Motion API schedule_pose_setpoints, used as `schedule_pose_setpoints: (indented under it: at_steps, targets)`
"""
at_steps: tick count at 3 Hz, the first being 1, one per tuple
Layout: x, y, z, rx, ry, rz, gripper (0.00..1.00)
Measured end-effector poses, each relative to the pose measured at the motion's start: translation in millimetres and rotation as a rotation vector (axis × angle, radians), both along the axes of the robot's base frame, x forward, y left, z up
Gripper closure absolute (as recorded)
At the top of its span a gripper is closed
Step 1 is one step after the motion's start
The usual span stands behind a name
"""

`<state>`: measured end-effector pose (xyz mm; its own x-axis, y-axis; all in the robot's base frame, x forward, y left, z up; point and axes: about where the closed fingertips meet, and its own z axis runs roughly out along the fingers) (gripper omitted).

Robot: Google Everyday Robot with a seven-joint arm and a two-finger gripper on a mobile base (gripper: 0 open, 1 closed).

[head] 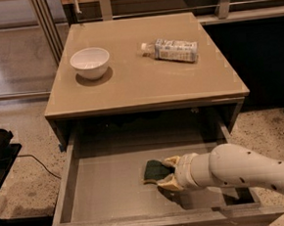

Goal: Pick sponge from top drawer and place on counter

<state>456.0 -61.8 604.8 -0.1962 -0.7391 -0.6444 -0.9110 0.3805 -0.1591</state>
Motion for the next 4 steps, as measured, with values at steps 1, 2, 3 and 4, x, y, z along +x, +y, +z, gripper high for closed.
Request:
schedule_pose_setpoints:
  at_steps: [1, 2, 3, 4]
  targets:
    - [0, 0, 0, 0.000, 0.000, 0.000, 1.00]
    - [0, 0, 0, 0.000, 0.000, 0.000, 1.00]
    - [-7, 5, 1, -0.018, 0.027, 0.020, 1.00]
    - [-19, 5, 23, -0.032, 0.039, 0.042, 1.00]
